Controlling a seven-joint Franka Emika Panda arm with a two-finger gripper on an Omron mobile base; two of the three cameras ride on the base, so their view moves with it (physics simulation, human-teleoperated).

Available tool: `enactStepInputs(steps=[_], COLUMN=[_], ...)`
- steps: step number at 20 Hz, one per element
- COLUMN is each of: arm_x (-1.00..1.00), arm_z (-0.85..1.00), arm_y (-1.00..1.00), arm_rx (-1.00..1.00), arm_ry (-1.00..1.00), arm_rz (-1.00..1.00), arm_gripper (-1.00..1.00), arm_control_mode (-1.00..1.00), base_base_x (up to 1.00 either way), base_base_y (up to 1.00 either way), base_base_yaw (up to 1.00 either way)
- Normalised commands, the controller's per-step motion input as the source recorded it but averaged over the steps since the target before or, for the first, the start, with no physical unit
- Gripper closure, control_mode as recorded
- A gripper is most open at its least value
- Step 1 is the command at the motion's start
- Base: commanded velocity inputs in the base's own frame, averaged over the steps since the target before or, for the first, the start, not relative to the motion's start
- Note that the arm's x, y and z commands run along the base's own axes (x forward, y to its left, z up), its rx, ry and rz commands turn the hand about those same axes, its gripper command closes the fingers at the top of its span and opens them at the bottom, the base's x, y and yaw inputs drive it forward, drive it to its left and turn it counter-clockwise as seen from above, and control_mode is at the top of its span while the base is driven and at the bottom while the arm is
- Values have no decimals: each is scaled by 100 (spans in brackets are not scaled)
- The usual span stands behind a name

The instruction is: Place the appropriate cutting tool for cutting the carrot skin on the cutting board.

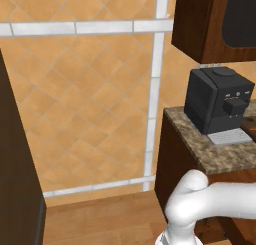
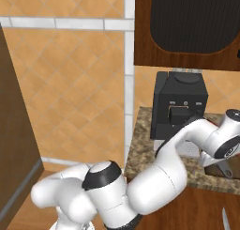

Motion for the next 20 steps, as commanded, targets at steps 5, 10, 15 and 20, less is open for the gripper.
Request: enactStepInputs(steps=[5,10,15,20], arm_x=[47,39,19,21], arm_z=[-42,-44,-55,-39], arm_y=[-16,-26,-6,0], arm_rx=[0,0,0,0], arm_ry=[-4,-3,-1,-1], arm_rz=[3,2,1,1], arm_gripper=[100,100,100,-100], arm_control_mode=[-100,-100,-100,-100], base_base_x=[0,0,0,0], base_base_y=[0,0,0,0], base_base_yaw=[0,0,0,0])
